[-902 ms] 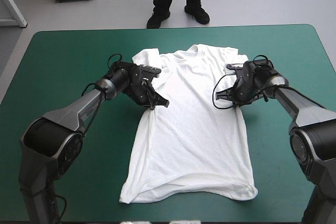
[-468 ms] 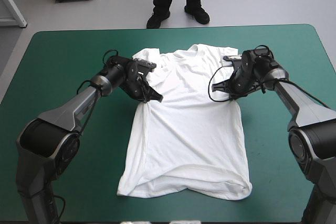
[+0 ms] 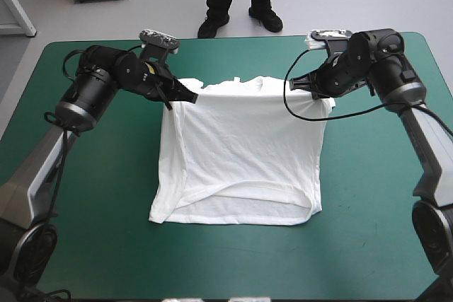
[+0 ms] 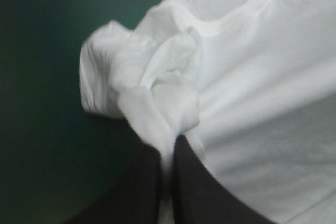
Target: Fold the cloth
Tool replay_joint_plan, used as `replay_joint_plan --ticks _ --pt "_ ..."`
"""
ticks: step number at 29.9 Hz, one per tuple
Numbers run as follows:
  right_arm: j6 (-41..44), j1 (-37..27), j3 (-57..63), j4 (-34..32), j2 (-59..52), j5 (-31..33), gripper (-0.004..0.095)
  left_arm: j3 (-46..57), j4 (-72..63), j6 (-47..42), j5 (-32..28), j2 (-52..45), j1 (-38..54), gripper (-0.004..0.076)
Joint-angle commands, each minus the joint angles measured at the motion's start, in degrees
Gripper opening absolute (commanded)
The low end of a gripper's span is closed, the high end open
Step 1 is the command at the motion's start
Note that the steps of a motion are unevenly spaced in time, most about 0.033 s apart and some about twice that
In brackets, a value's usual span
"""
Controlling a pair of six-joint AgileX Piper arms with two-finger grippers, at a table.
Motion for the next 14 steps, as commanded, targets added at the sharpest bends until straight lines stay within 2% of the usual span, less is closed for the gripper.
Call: replay_joint_plan --ticks 1,9,14 --pt "-1.0 -0.1 -2.0 2.0 -6.5 -0.3 -0.0017 -2.5 -0.7 -0.1 -1.5 -6.4 0.1 -0.001" --pt "-2.1 -0.1 -2.1 6.9 -16.1 -1.5 -0.0017 -7.6 -6.3 1.2 -1.3 -12.5 0.1 -0.001" --pt "-2.1 -0.1 -7.2 8.0 -17.8 -2.1 -0.0017 -11.6 -8.1 1.2 -2.0 -13.7 0.1 -0.001"
